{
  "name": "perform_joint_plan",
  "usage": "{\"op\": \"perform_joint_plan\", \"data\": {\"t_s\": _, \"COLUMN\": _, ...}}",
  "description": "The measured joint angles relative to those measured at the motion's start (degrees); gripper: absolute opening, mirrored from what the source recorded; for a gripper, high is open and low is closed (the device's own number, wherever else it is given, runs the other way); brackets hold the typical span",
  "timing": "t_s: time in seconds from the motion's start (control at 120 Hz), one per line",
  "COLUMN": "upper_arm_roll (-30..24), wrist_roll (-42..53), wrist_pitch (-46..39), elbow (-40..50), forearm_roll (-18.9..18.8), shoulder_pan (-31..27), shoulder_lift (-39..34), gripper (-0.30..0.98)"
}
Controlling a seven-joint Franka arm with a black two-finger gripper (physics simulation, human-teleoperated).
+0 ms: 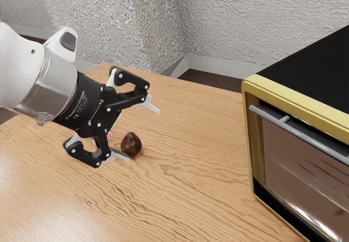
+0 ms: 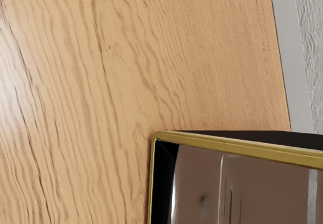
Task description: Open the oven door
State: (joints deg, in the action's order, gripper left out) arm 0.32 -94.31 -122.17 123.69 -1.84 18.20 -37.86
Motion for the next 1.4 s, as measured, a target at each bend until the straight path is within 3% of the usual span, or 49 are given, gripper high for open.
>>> {"op": "perform_joint_plan", "data": {"t_s": 0.492, "upper_arm_roll": -4.5, "wrist_roll": -6.89, "wrist_pitch": -6.95, "elbow": -0.26, "forearm_roll": -0.71, "shoulder_pan": 1.91, "shoulder_lift": 6.15, "gripper": 0.68}}
{"op": "perform_joint_plan", "data": {"t_s": 0.858, "upper_arm_roll": -9.06, "wrist_roll": -6.96, "wrist_pitch": -9.37, "elbow": -3.64, "forearm_roll": -0.86, "shoulder_pan": 2.43, "shoulder_lift": 10.15, "gripper": 0.68}}
{"op": "perform_joint_plan", "data": {"t_s": 1.4, "upper_arm_roll": -10.83, "wrist_roll": -5.99, "wrist_pitch": -10.53, "elbow": -9.64, "forearm_roll": -1.01, "shoulder_pan": 1.85, "shoulder_lift": 17.42, "gripper": 0.68}}
